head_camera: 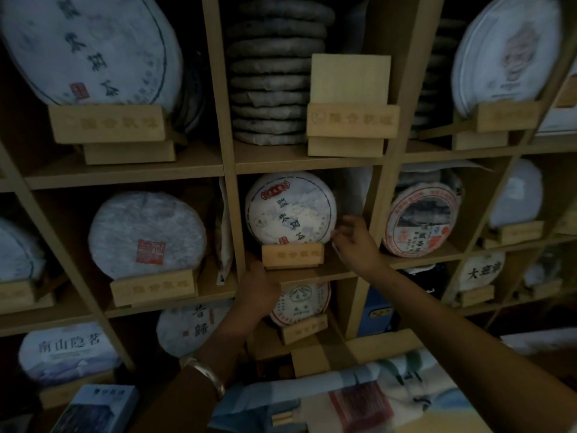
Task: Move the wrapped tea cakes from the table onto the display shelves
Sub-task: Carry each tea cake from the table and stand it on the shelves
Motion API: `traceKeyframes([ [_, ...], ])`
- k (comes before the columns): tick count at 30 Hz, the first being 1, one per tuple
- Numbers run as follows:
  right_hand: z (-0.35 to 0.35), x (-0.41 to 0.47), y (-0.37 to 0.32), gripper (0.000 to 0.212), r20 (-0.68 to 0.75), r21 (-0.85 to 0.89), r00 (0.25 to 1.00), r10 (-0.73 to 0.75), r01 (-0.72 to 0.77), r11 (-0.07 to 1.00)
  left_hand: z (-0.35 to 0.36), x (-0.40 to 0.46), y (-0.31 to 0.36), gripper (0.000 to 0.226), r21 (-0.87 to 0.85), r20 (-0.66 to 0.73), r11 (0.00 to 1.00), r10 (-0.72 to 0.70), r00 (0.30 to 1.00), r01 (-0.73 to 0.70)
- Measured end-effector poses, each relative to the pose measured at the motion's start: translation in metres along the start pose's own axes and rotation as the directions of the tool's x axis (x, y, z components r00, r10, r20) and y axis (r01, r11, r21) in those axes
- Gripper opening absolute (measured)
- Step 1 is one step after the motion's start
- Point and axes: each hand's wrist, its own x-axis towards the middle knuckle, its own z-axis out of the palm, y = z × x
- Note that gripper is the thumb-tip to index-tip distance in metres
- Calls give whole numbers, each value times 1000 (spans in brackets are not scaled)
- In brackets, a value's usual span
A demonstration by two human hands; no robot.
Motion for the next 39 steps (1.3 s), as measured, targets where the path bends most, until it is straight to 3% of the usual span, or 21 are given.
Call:
traceKeyframes([
  [4, -25, -31, -6, 42, 45, -158, 995, -86, 92, 983, 0, -18, 15, 48, 40, 30, 997, 61, 998, -62],
  [7, -51, -60, -4, 35, 80, -255, 989, -128, 144, 956, 11, -28, 41, 44, 79, 117, 980, 170, 978, -180],
  [10, -90, -95, 3, 33, 69, -352, 991, -111, 128, 927, 33, -45, 75, 33, 43, 187, 950, 295, 937, -308],
  [14, -167, -156, 19, 35, -66, -468, 996, -61, 23, 884, 79, -85, 128, 29, 79, 282, 886, 420, 863, -457],
  [19, -282, -234, 21, 32, -273, -576, 962, -22, -145, 805, 144, -147, 211, 40, -78, 414, 799, 570, 710, -596],
  [23, -368, -319, 25, 37, -470, -578, 880, 68, -365, 730, 208, -214, 278, 35, -115, 533, 681, 657, 533, -723],
  [28, -468, -467, 29, 37, -720, -470, 675, 165, -648, 600, 292, -340, 350, 35, -230, 635, 513, 723, 273, -827],
  [31, -514, -579, 25, 39, -848, -338, 494, 194, -784, 520, 333, -442, 378, 34, -340, 654, 404, 751, 95, -849],
  [35, -555, -727, 15, 39, -954, -134, 231, 189, -898, 419, 373, -571, 405, 33, -492, 686, 248, 701, -196, -835],
  [39, -555, -846, 13, 37, -980, 96, -23, 199, -927, 364, 405, -684, 413, 31, -574, 698, 145, 602, -388, -806],
])
